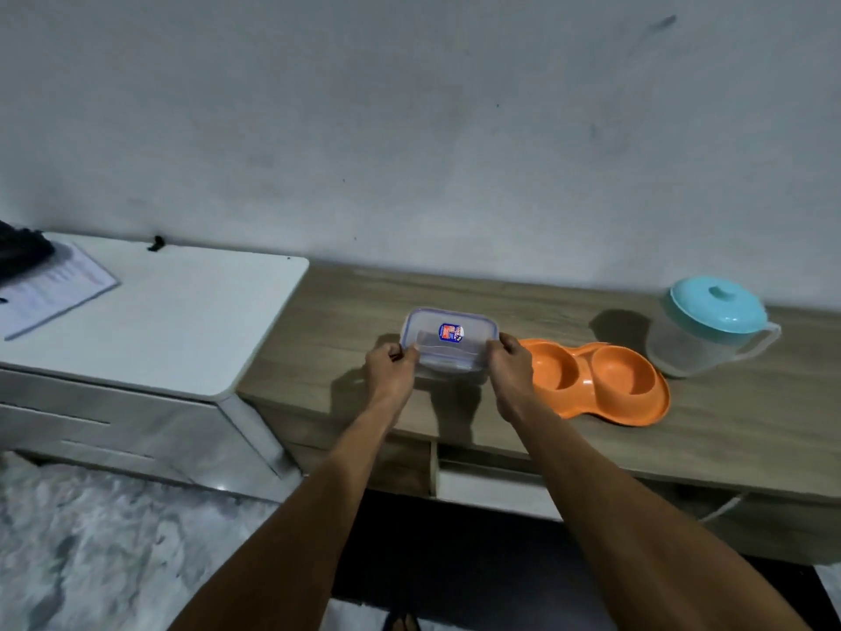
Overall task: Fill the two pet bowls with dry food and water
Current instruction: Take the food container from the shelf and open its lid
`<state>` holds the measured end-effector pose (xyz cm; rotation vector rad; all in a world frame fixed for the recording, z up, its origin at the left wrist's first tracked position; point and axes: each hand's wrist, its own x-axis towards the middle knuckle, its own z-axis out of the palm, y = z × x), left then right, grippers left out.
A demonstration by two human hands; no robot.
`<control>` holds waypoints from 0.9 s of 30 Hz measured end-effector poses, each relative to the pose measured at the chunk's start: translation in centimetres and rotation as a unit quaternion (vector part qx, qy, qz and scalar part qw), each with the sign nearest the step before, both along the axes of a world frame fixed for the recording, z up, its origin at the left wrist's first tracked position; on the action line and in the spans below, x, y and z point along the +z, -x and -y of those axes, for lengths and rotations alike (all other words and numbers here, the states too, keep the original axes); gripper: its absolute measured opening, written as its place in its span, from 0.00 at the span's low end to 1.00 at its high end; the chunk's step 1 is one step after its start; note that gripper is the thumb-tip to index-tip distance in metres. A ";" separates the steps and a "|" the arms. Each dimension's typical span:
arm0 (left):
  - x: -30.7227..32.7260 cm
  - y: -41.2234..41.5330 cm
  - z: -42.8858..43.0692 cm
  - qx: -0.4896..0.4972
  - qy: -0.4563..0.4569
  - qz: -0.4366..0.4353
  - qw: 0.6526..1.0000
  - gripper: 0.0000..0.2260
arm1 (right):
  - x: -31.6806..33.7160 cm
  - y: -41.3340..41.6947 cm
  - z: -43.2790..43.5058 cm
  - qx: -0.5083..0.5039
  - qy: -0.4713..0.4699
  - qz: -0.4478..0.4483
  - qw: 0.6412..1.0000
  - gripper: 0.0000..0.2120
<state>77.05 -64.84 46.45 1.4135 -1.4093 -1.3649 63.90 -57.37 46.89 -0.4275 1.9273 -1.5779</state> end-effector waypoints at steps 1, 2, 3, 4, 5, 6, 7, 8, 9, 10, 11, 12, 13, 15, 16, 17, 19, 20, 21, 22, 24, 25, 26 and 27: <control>-0.3 0.0 1.5 -0.006 -0.003 0.007 1.000 0.10 | 0.0 0.2 1.2 -0.008 0.001 0.001 1.000 0.13; -0.3 0.1 2.3 -0.011 -0.004 0.013 1.000 0.11 | 0.1 0.3 2.0 -0.017 0.005 -0.001 1.000 0.14; -0.3 0.1 3.5 -0.012 -0.007 0.016 1.000 0.12 | 0.2 0.4 3.2 -0.023 0.004 -0.002 1.000 0.14; -0.5 0.2 4.9 -0.015 -0.011 0.019 1.000 0.12 | -0.3 0.5 4.6 -0.026 -0.003 -0.003 1.000 0.15; -0.8 0.2 5.9 -0.019 -0.015 0.022 0.999 0.13 | -0.7 0.4 5.6 -0.023 -0.015 -0.001 1.000 0.15; -1.4 0.2 6.8 -0.025 -0.024 0.028 0.999 0.13 | -1.1 0.2 6.3 -0.022 -0.023 0.006 0.999 0.15; -2.0 0.0 7.5 -0.033 -0.035 0.034 0.998 0.13 | -1.6 0.1 6.9 -0.024 -0.033 0.011 0.999 0.14; -2.3 -0.1 7.9 -0.041 -0.046 0.035 0.998 0.12 | -2.1 0.1 7.2 -0.028 -0.037 0.011 0.999 0.14; -2.8 -0.1 8.5 -0.050 -0.058 0.036 0.996 0.12 | -2.5 0.2 7.7 -0.035 -0.045 0.004 0.998 0.14; -3.2 0.0 9.0 -0.058 -0.064 0.037 0.996 0.11 | -2.8 0.4 8.1 -0.039 -0.049 0.001 0.998 0.15; -3.6 0.0 9.4 -0.067 -0.065 0.041 0.995 0.10 | -3.0 0.6 8.4 -0.038 -0.053 0.005 0.998 0.15; -3.9 0.1 9.7 -0.072 -0.063 0.045 0.994 0.09 | -3.2 0.7 8.6 -0.035 -0.055 0.010 0.998 0.15; -4.1 0.1 9.9 -0.075 -0.060 0.047 0.994 0.09 | -3.3 0.8 8.6 -0.035 -0.056 0.013 0.998 0.15; -4.6 0.0 10.1 -0.083 -0.065 0.059 0.993 0.09 | -3.9 0.8 8.4 -0.038 -0.058 0.014 0.997 0.14; -4.6 0.0 10.3 -0.088 -0.072 0.063 0.991 0.09 | -4.0 0.8 8.4 -0.037 -0.062 0.009 0.997 0.14; -4.6 0.0 10.4 -0.095 -0.082 0.068 0.990 0.09 | -4.1 0.9 8.5 -0.037 -0.068 0.000 0.997 0.13; -3.8 -0.1 10.2 -0.102 -0.098 0.080 0.987 0.07 | -4.2 1.4 8.7 -0.038 -0.085 -0.020 0.995 0.12; -3.2 -0.2 10.3 -0.101 -0.092 0.095 0.986 0.08 | -4.1 1.6 8.9 -0.037 -0.095 -0.035 0.994 0.11; -2.5 -0.2 10.4 -0.092 -0.078 0.117 0.986 0.11 | -4.0 1.9 9.3 -0.041 -0.111 -0.059 0.991 0.12; -1.7 -0.1 10.7 -0.079 -0.057 0.149 0.984 0.15 | -3.8 2.2 9.7 -0.049 -0.127 -0.086 0.987 0.13; -0.6 0.9 11.4 -0.055 -0.032 0.213 0.975 0.21 | -3.6 2.8 10.8 -0.063 -0.156 -0.121 0.978 0.15; -0.4 1.7 12.0 -0.048 -0.033 0.232 0.971 0.23 | -3.6 3.1 11.3 -0.070 -0.167 -0.130 0.975 0.16; -0.5 2.7 12.6 -0.048 -0.038 0.245 0.968 0.25 | -3.8 3.3 11.7 -0.076 -0.176 -0.139 0.972 0.17; -0.7 3.7 12.9 -0.054 -0.048 0.251 0.965 0.26 | -4.1 3.5 12.0 -0.083 -0.184 -0.144 0.969 0.18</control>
